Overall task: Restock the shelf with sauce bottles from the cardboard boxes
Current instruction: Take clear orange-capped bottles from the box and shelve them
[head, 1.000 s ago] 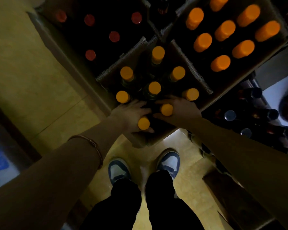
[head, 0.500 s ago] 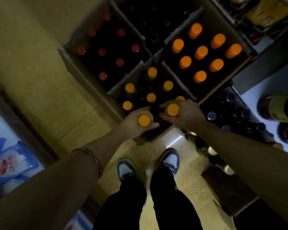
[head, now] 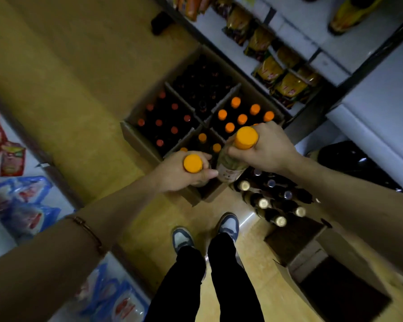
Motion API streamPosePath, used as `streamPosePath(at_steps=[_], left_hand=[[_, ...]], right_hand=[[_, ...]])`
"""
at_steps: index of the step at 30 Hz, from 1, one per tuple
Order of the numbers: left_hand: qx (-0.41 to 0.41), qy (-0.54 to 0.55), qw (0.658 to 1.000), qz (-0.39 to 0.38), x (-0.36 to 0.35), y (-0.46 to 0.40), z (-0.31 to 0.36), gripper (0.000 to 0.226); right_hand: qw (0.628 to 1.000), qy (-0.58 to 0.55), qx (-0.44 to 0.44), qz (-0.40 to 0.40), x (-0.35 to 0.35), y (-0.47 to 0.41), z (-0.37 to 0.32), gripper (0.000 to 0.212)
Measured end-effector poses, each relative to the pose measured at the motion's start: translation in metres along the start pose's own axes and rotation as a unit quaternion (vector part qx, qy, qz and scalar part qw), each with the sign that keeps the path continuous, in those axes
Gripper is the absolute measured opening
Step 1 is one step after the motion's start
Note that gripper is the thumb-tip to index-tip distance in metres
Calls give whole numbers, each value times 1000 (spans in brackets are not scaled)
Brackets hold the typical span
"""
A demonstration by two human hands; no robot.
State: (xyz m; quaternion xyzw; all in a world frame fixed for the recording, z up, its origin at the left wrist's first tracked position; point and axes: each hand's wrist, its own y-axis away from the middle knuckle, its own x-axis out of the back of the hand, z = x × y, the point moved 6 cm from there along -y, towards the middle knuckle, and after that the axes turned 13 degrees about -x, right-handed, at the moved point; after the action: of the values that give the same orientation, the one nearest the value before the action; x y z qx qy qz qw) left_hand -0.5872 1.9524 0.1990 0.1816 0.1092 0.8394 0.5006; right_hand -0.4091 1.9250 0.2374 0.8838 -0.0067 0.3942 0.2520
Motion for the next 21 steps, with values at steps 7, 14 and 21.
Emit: streamPosePath(at_steps=[7, 14, 21], left_hand=[[-105, -88, 990, -22, 37, 51, 141, 30], [-250, -22, 966, 58, 51, 94, 269, 20], [-404, 8, 909, 105, 36, 118, 413, 36]], right_hand=[[992, -54, 19, 108, 104, 90, -78, 73], [977, -74, 1, 200, 201, 189, -136, 50], [948, -95, -48, 301, 296, 292, -168, 38]])
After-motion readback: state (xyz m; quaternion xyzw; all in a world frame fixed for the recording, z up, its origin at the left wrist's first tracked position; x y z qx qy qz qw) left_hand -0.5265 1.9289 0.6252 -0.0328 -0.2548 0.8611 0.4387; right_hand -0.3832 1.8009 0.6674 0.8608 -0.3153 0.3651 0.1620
